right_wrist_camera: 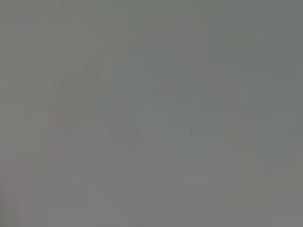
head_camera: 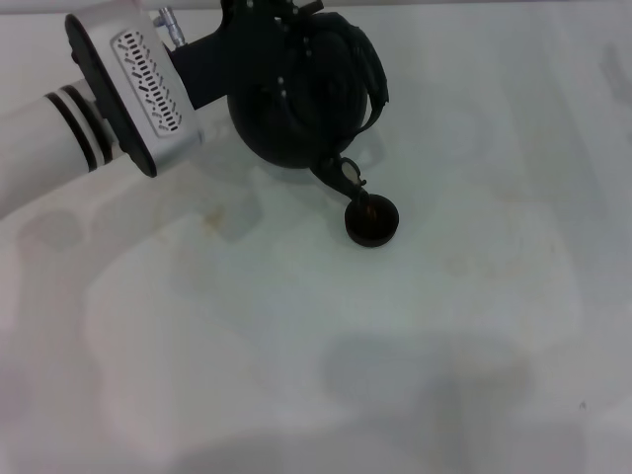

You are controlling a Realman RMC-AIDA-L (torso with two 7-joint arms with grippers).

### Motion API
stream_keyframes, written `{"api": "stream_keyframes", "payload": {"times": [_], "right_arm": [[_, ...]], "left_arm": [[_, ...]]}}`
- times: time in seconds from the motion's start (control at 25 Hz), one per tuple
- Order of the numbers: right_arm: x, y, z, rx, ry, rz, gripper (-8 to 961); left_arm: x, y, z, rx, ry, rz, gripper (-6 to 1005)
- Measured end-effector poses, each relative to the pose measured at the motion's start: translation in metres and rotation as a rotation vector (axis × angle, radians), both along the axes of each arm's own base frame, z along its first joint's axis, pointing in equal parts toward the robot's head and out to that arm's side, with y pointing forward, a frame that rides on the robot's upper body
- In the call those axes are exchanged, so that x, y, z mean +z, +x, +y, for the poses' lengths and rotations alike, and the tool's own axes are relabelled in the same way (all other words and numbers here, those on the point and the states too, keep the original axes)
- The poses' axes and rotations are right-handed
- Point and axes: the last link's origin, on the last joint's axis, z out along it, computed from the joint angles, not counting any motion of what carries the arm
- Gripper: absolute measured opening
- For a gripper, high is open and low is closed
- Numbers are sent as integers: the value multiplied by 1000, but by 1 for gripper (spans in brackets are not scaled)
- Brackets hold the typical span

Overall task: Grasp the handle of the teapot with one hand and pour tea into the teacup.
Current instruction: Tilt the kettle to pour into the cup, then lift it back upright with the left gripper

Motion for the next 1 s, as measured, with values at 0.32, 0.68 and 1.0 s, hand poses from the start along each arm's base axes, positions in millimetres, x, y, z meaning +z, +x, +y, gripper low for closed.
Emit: {"api": "stream_keyframes", "payload": {"times": [0.32, 0.68, 1.0], "right_arm": [[-1, -1, 1, 1, -2, 1, 824], [-1, -3, 3, 4, -3, 1, 824], [-1, -1, 2, 0, -3, 0, 824]], "left_arm": [[1, -7, -4, 28, 5, -20, 99], [6, -8, -7, 45, 18, -82, 98], [6, -7, -8, 58, 1, -107, 99]]}}
